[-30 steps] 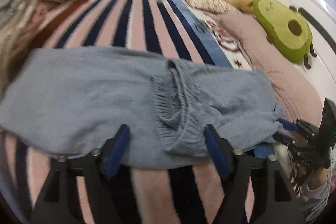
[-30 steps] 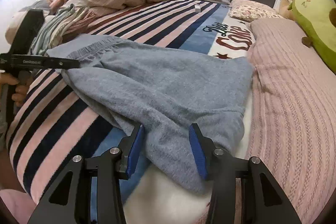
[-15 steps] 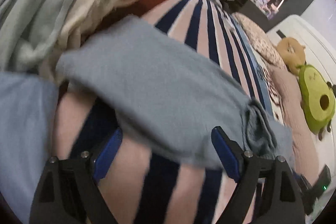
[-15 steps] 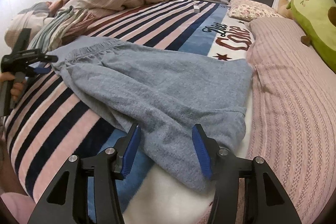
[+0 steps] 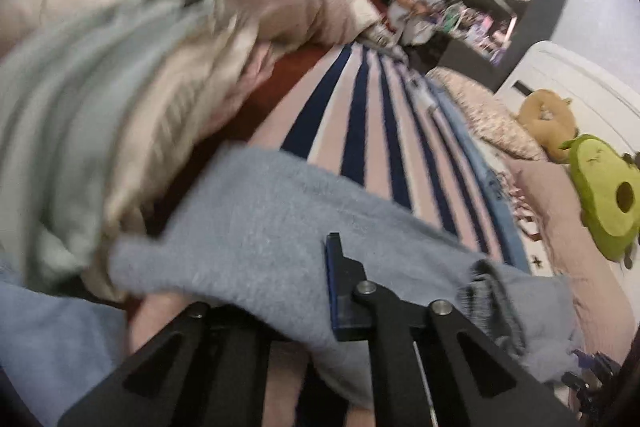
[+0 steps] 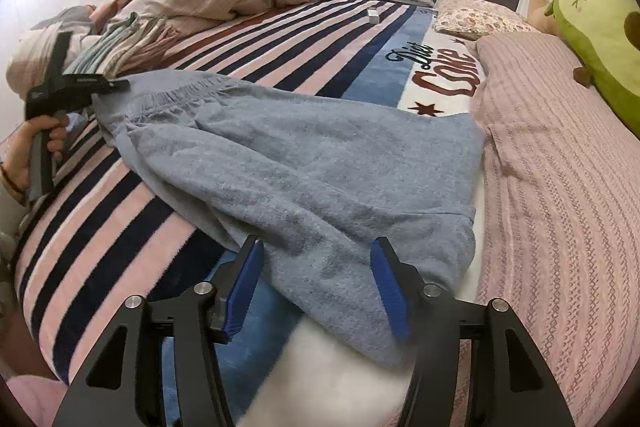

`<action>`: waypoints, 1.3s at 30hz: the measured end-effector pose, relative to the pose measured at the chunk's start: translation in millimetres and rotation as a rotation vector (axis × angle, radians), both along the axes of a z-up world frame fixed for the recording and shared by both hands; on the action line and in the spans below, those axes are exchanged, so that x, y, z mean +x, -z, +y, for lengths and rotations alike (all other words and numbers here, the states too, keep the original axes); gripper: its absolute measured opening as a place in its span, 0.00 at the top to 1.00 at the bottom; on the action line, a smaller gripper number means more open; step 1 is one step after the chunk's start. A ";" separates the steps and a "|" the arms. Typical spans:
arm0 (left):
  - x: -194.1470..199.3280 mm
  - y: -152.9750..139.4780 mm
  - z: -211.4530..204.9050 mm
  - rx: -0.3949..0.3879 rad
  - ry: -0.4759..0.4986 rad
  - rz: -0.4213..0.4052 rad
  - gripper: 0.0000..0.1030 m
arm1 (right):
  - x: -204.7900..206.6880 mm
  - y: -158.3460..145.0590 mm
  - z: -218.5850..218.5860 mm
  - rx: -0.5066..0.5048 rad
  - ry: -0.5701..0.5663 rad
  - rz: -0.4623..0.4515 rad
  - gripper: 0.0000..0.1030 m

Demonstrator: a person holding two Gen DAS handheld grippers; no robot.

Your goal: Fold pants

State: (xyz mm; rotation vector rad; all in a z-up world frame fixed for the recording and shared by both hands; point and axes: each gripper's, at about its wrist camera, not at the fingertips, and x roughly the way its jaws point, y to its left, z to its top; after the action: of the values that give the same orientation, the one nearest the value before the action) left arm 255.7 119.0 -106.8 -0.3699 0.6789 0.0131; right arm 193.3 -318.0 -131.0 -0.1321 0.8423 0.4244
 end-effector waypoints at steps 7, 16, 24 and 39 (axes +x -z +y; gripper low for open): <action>-46.8 -53.7 4.2 0.049 -0.023 -0.129 0.96 | -11.8 -14.5 7.6 0.023 -0.013 0.002 0.43; -110.5 -98.9 68.2 0.155 -0.180 -0.158 0.96 | -42.1 -41.3 27.6 0.053 -0.066 0.001 0.43; -94.3 -101.0 21.8 0.231 -0.006 -0.144 0.96 | -48.6 -44.6 44.8 0.078 -0.103 0.000 0.43; -48.9 -13.4 -179.6 0.346 0.589 0.076 0.94 | -48.0 -28.8 22.0 0.141 -0.079 0.021 0.43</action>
State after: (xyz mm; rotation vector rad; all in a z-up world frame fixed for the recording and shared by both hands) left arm 206.8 -60.7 -93.4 0.1720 0.8241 -0.4124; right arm 145.3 -296.0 -102.2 -0.0306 0.8268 0.5586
